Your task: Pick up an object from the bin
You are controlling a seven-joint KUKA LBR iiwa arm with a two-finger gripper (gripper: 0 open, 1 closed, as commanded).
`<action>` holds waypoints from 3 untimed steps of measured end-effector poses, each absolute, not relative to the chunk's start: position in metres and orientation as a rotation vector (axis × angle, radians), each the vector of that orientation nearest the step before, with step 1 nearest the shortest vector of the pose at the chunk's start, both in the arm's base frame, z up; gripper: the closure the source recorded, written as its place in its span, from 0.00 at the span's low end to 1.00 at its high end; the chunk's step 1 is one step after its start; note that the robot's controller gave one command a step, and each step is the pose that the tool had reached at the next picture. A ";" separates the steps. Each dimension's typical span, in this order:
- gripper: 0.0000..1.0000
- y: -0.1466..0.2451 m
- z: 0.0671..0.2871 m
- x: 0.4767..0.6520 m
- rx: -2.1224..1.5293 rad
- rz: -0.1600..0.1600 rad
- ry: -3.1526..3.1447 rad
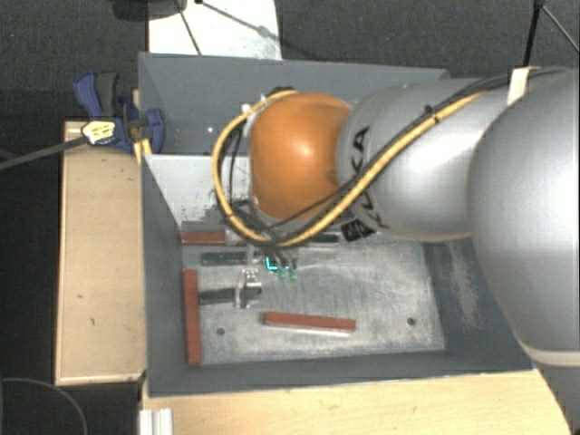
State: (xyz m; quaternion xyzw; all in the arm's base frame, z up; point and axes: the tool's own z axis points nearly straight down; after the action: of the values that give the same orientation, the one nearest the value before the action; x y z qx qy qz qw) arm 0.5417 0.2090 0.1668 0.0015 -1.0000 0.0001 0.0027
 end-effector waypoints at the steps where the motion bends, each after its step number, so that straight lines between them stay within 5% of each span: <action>1: 0.00 0.208 0.171 0.544 -0.003 -0.002 -3.144; 2: 1.00 0.217 0.079 0.569 -0.040 -0.010 -3.158; 3: 1.00 0.217 0.079 0.569 -0.045 -0.011 -3.159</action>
Offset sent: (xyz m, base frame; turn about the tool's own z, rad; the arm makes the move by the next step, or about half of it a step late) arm 0.0207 0.0067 -0.0968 0.0289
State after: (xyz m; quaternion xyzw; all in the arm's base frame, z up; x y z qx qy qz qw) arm 0.5693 0.2168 0.0789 -0.0142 -0.9999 -0.0034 -0.0090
